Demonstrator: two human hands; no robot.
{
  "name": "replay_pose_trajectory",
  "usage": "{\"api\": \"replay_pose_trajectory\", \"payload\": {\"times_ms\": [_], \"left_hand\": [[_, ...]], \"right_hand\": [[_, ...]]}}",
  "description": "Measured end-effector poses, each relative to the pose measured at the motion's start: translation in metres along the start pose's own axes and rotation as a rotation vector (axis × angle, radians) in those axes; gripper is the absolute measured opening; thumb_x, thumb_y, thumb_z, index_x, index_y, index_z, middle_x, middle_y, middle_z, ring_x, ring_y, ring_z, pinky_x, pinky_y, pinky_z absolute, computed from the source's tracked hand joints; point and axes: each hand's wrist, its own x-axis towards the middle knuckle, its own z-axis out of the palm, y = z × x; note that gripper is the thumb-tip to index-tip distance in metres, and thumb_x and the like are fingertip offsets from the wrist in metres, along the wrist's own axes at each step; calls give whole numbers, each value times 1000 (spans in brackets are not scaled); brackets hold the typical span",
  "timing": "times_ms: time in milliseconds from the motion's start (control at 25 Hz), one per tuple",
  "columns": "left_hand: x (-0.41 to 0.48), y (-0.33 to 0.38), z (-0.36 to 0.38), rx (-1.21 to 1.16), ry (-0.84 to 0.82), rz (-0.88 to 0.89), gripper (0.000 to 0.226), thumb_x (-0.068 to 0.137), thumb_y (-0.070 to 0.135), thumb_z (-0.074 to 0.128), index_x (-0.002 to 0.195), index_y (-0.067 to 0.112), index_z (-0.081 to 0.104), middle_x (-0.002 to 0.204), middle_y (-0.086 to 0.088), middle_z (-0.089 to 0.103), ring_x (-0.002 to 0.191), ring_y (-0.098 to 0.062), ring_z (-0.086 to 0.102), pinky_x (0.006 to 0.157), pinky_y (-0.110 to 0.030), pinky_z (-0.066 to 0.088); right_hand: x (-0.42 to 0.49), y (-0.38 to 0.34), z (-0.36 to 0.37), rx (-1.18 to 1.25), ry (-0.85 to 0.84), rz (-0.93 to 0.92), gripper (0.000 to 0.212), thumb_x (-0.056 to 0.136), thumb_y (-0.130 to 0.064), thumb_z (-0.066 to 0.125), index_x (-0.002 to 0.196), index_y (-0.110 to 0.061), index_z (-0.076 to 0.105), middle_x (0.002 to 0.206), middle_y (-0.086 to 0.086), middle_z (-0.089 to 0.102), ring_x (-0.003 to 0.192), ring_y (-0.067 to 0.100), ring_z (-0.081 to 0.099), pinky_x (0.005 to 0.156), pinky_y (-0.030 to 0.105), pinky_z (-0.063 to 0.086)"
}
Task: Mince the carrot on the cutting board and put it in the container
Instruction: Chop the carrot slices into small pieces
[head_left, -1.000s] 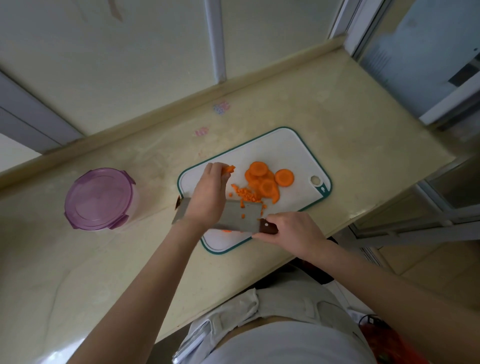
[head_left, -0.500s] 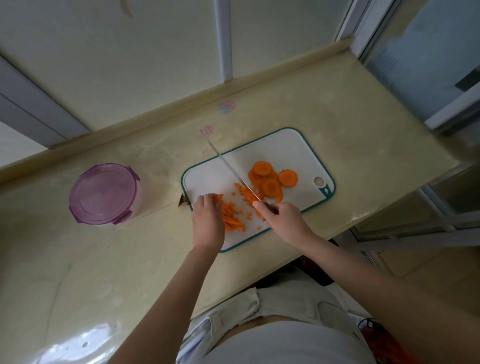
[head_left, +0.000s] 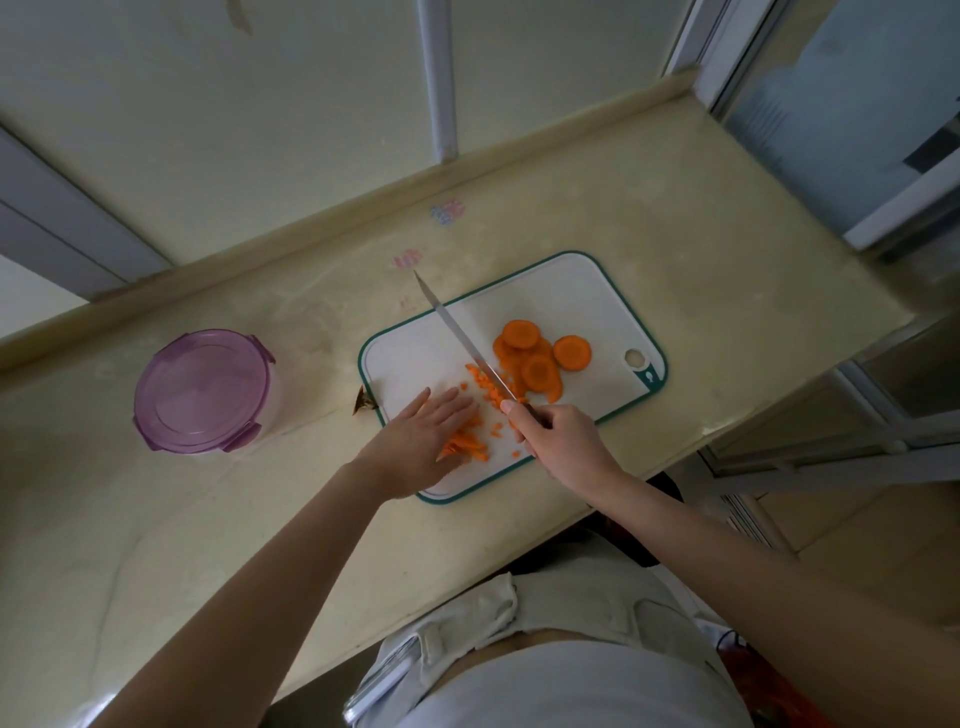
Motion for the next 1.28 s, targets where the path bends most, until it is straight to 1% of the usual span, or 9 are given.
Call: {"api": "replay_pose_trajectory", "payload": {"times_ms": [80, 160, 320, 520, 640, 840, 920, 1080, 1280], "left_hand": [[0, -6, 4, 99, 18, 81, 66, 94, 31, 51, 148, 11, 19, 154, -4, 22, 144, -18, 16, 116, -31, 2], [0, -8, 10, 213, 100, 134, 75, 71, 14, 77, 137, 5, 42, 137, -11, 49, 128, -25, 46, 109, -33, 30], [1, -8, 23, 217, 279, 109, 77, 46, 2, 87, 118, 2, 59, 106, -11, 62, 98, -26, 62, 81, -32, 53], [1, 12, 40, -34, 476, -148, 66, 55, -3, 85, 114, 0, 56, 98, -14, 58, 93, -26, 52, 71, -32, 54], [1, 33, 36, -145, 470, -330, 58, 60, -2, 82, 114, -2, 60, 99, -16, 59, 95, -26, 51, 73, -34, 54], [-7, 22, 21, -174, 473, -327, 50, 84, 19, 59, 130, 2, 50, 119, -16, 58, 113, -35, 52, 105, -47, 35], [-17, 7, 14, -158, 478, -360, 45, 77, 9, 55, 122, 3, 54, 115, -16, 59, 107, -36, 53, 97, -42, 40], [-29, -14, 13, -6, 401, -365, 33, 58, -4, 77, 84, 11, 63, 80, -9, 56, 75, -32, 56, 67, -35, 48], [-32, -17, 17, 61, 326, -314, 33, 60, -2, 80, 78, 15, 58, 76, -5, 53, 69, -25, 52, 61, -31, 45]], "right_hand": [[-1, -1, 0, -9, 0, -10, 42, 93, -43, 54, 58, -20, 54, 38, -17, 49, 39, -3, 47, 54, 15, 38], [-2, -1, 0, -23, 1, -25, 44, 93, -44, 54, 57, -19, 54, 39, -15, 49, 39, -2, 46, 54, 16, 39], [-3, 5, 0, -45, 3, -25, 44, 92, -45, 54, 58, -18, 56, 40, -12, 47, 41, 0, 43, 54, 20, 37], [-4, 3, -1, -20, 6, 8, 41, 93, -43, 55, 59, -20, 55, 38, -18, 48, 40, -4, 46, 52, 15, 33], [-4, -1, 1, 1, -2, 9, 41, 92, -44, 54, 59, -20, 54, 38, -18, 48, 38, -4, 47, 50, 12, 32], [-4, -2, 5, -26, -7, -15, 43, 92, -46, 53, 59, -19, 54, 38, -18, 48, 38, -2, 47, 56, 21, 41], [-4, 0, 6, -21, 2, -15, 45, 92, -47, 54, 58, -17, 55, 38, -16, 49, 39, 1, 46, 57, 25, 43], [-3, -2, 7, -27, -4, -17, 45, 91, -46, 54, 58, -16, 55, 41, -12, 50, 38, 2, 45, 51, 19, 35], [-2, -1, 7, -41, -4, -20, 45, 91, -47, 54, 59, -16, 56, 47, -8, 49, 39, 1, 44, 52, 20, 36]]}}
